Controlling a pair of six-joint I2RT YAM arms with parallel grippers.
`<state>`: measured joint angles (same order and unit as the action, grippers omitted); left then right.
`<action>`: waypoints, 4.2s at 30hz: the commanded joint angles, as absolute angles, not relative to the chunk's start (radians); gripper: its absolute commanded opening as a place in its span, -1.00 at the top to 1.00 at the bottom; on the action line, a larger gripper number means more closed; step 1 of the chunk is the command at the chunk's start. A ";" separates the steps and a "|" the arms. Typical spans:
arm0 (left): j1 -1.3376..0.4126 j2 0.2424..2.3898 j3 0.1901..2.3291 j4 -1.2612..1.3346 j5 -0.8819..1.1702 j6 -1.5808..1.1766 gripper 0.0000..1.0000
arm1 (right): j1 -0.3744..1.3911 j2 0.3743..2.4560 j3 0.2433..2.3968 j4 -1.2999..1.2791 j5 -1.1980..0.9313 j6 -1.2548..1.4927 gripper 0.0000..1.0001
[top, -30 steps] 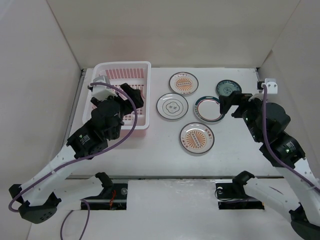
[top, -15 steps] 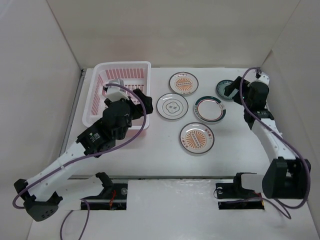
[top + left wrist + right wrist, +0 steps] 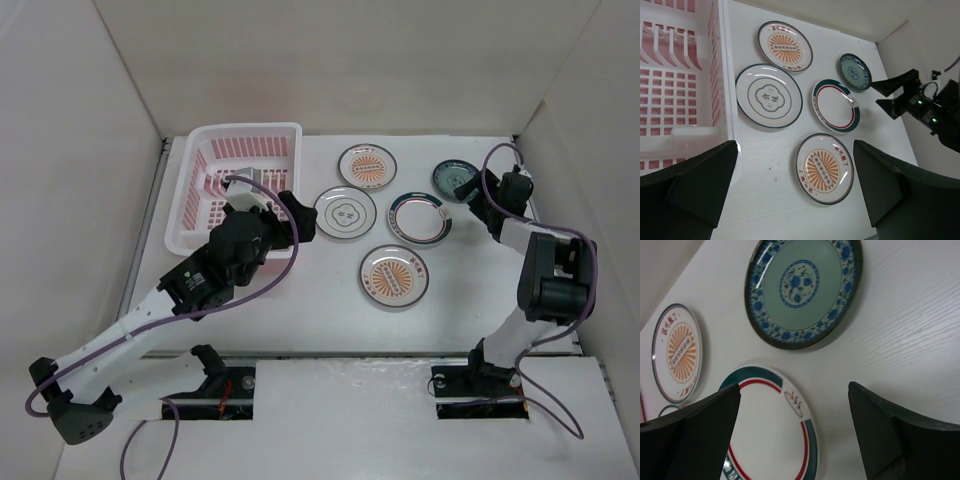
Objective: Load the plates into the dish rack
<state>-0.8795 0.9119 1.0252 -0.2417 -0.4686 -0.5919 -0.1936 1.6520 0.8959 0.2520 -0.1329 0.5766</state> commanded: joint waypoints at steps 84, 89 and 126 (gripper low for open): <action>-0.997 0.753 1.078 -0.296 -0.615 -0.575 -1.00 | -0.273 2.284 1.852 -0.551 -0.158 0.551 0.41; -0.997 0.753 1.078 -0.305 -0.624 -0.584 -1.00 | -0.273 2.293 1.882 -0.580 -0.158 0.551 0.64; -0.985 1.000 1.066 -0.086 -0.586 -0.505 -1.00 | -0.308 1.826 1.442 0.135 -0.444 0.750 1.00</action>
